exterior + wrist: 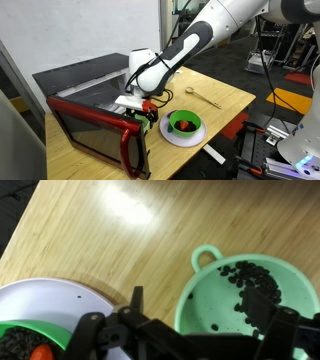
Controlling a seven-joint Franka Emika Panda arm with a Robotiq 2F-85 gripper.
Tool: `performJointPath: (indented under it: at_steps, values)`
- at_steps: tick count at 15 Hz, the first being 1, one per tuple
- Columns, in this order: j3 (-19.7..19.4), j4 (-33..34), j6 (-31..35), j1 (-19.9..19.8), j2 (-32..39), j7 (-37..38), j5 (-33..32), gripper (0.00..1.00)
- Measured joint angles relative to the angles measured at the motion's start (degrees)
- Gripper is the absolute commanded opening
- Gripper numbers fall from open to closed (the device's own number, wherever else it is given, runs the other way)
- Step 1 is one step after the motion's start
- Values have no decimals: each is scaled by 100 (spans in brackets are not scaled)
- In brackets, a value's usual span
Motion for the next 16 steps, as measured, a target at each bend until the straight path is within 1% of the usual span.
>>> performJointPath:
  at_steps: [2,4,10,14,16]
  values:
    - [11,-34,-19,28,-132,-41,-75,100]
    - [45,-91,-190,3,-317,-317,-73,100]
    - [168,-352,-1568,-236,-1083,-1645,-57,100]
    - [164,-683,-2063,-282,-1585,-2158,-158,100]
    - [161,-891,-2223,-282,-1824,-2334,-396,100]
